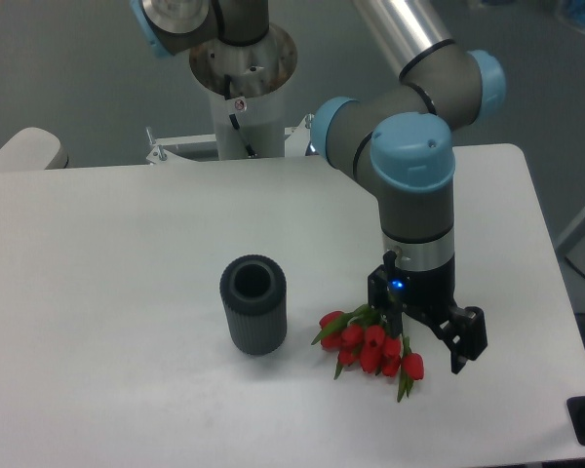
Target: Place the flowers on the table
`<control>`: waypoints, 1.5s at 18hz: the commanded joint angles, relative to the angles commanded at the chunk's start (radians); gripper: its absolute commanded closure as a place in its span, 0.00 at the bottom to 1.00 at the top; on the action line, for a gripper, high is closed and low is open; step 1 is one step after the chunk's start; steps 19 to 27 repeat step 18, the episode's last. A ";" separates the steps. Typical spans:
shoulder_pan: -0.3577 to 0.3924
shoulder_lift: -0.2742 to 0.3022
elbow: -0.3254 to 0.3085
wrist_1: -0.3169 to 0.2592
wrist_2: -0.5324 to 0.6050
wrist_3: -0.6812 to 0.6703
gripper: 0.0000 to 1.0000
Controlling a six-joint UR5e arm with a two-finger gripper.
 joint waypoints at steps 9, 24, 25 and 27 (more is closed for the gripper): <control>0.083 0.006 0.040 -0.112 0.000 0.192 0.00; 0.120 0.017 0.025 -0.123 -0.003 0.255 0.00; 0.120 0.017 0.025 -0.123 -0.003 0.255 0.00; 0.120 0.017 0.025 -0.123 -0.003 0.255 0.00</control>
